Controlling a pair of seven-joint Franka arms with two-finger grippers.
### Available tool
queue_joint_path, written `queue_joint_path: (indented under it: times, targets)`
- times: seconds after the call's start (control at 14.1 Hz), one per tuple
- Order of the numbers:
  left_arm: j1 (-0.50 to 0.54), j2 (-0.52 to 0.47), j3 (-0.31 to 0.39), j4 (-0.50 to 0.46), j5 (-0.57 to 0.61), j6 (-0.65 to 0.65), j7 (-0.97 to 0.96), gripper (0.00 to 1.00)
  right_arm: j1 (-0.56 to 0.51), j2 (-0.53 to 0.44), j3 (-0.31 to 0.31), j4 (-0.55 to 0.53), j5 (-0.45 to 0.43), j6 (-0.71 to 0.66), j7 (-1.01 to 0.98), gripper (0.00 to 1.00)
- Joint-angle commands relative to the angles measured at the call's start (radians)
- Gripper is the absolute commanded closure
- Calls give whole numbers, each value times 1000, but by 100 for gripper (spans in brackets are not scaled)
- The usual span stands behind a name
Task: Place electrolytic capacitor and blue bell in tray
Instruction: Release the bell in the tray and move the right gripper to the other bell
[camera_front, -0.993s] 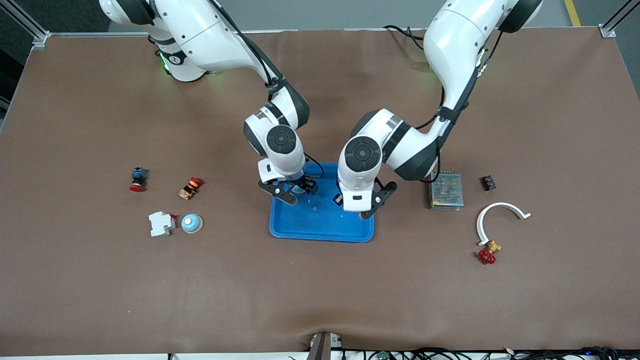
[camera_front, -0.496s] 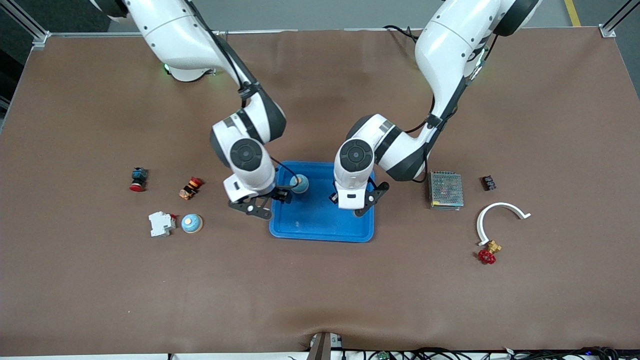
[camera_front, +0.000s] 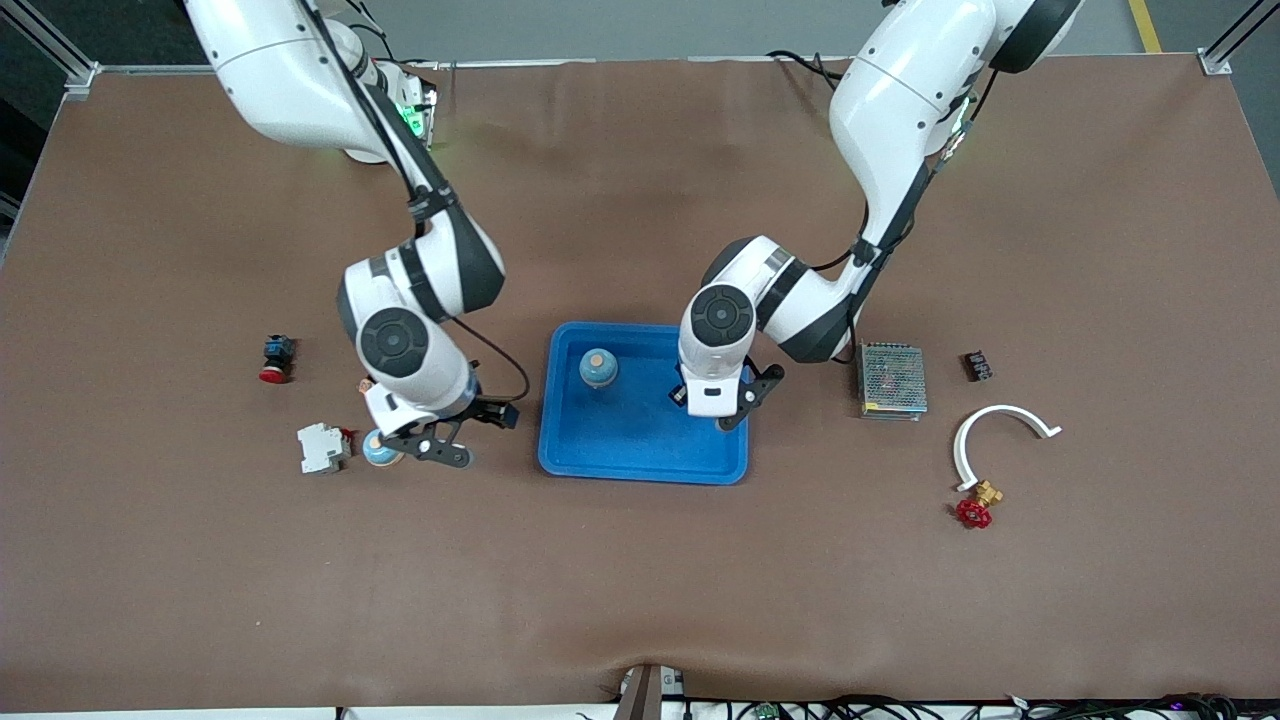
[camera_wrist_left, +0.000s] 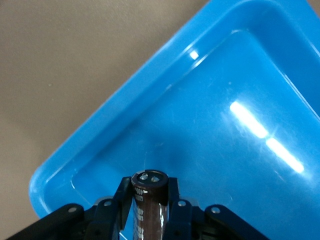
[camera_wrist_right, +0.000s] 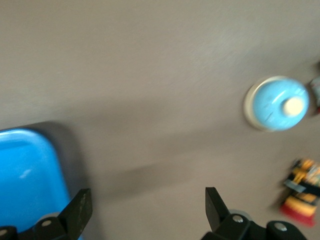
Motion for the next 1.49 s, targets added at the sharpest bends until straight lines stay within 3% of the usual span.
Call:
queue_joint_path:
  times: [0.0, 0.43, 0.71, 0.78, 0.85, 0.99, 1.06, 1.42]
  targets:
    - [11, -23, 0, -35, 20, 24, 6, 90, -45, -45, 15, -60, -20, 17, -76, 0]
    - [6, -22, 1, -41, 20, 27, 6, 90, -134, -72, 15, -190, -22, 211, -246, 0]
    - [3, -22, 1, -50, 22, 27, 8, 89, -196, -69, 15, -205, -22, 234, -426, 0]
    - [5, -22, 1, -50, 22, 27, 8, 84, -208, -66, 15, -205, -22, 239, -439, 0]
    - [3, -22, 1, -50, 23, 27, 9, 75, -213, -65, 15, -205, -22, 245, -446, 0]
    - [3, -25, 1, -47, 25, 24, 9, 37, -214, -62, 15, -207, -22, 264, -446, 0]
    - [-1, -26, 3, -45, 25, 21, 8, 0, -216, -57, 15, -208, -22, 276, -446, 0]
    - [6, -87, 7, -9, 40, -58, 38, 0, -225, -40, 15, -247, -22, 349, -447, 0]
